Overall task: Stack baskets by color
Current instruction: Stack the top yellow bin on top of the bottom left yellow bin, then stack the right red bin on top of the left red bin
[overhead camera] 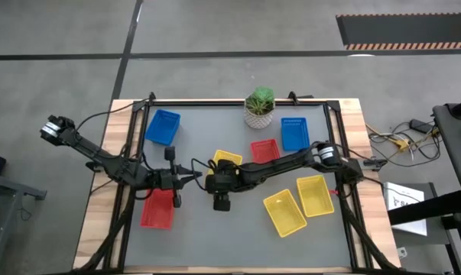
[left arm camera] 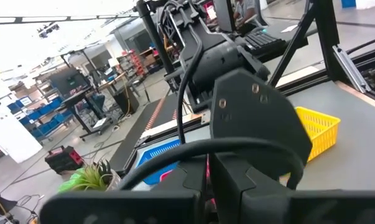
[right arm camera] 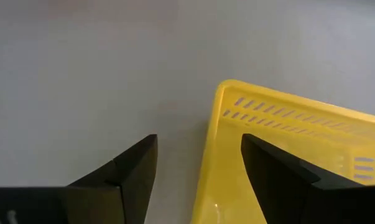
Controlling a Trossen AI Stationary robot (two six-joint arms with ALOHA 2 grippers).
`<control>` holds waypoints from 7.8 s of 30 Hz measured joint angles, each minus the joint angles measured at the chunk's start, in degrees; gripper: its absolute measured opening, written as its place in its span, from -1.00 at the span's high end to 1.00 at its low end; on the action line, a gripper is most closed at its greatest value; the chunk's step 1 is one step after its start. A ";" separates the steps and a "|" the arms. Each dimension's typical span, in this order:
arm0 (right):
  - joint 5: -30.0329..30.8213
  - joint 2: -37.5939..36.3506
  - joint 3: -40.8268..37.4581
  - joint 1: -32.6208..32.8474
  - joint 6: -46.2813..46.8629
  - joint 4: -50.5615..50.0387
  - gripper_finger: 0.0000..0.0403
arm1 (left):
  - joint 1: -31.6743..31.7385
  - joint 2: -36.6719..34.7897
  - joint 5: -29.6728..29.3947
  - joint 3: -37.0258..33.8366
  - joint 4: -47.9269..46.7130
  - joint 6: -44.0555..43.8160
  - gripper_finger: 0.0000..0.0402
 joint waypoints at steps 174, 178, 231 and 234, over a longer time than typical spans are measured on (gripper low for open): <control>-5.79 -57.83 -60.25 -0.21 6.50 1.72 0.62 | 0.09 0.04 0.02 0.02 3.83 -1.71 0.99; -5.47 -57.98 -60.28 -0.23 -0.49 0.60 0.39 | 0.36 0.71 0.03 0.02 6.45 -5.70 0.99; -1.42 -101.87 -91.66 0.14 -23.37 44.51 0.96 | 22.34 52.43 27.79 42.10 -1.34 -20.57 1.00; -1.44 -101.87 -91.66 0.14 -23.29 43.88 0.96 | 22.34 52.46 28.65 42.10 -0.10 -20.62 1.00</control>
